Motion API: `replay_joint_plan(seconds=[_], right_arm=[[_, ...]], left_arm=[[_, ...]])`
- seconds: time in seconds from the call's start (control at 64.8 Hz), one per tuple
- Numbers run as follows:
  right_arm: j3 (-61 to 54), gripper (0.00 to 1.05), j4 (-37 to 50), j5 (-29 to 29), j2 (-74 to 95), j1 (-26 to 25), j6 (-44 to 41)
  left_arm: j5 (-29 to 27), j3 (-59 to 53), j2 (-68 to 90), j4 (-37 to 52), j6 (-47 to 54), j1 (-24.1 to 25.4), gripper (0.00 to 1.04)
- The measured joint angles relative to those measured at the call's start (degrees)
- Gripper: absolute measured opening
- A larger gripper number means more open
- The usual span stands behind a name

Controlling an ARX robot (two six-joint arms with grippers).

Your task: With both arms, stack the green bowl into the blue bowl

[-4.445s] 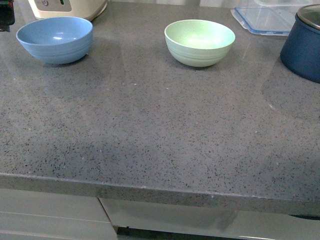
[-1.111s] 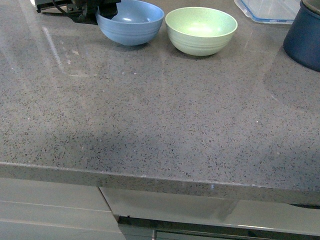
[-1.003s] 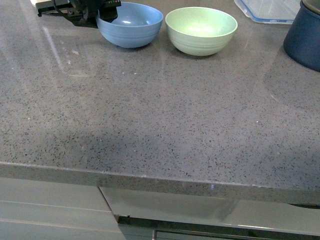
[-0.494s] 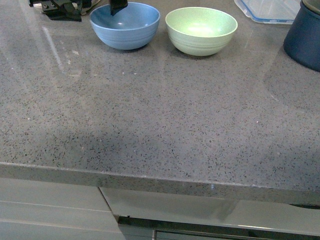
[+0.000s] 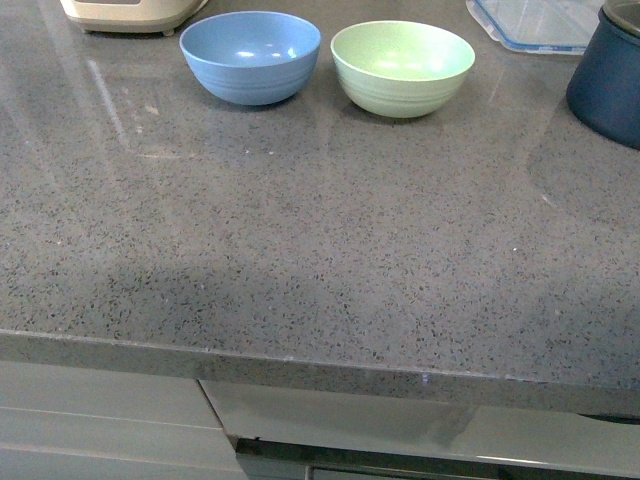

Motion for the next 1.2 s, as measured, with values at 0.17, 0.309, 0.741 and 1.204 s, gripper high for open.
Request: replay_joint_plan(seconds=[0.17, 0.309, 0.741, 1.204], right_arm=[[0.0, 0.95, 0.0, 0.02, 0.0, 0.0, 0.0], [0.0, 0.95, 0.0, 0.02, 0.0, 0.0, 0.0], [0.0, 0.95, 0.0, 0.0, -0.02, 0.0, 0.0], [0.0, 0.95, 0.0, 0.0, 0.0, 0.0, 0.0]], left_arm=[[-3.02, -15.3, -13.53, -2.29, 1.36, -1.86, 0.98], [-3.23, -15.58, -13.81, -2.27, 1.73, -1.79, 0.98], [11.34, -40.17, -20.2, 53.35, 15.02, 1.66, 0.98], [11.87, -40.89, -20.55, 53.88, 15.63, 1.79, 0.91]])
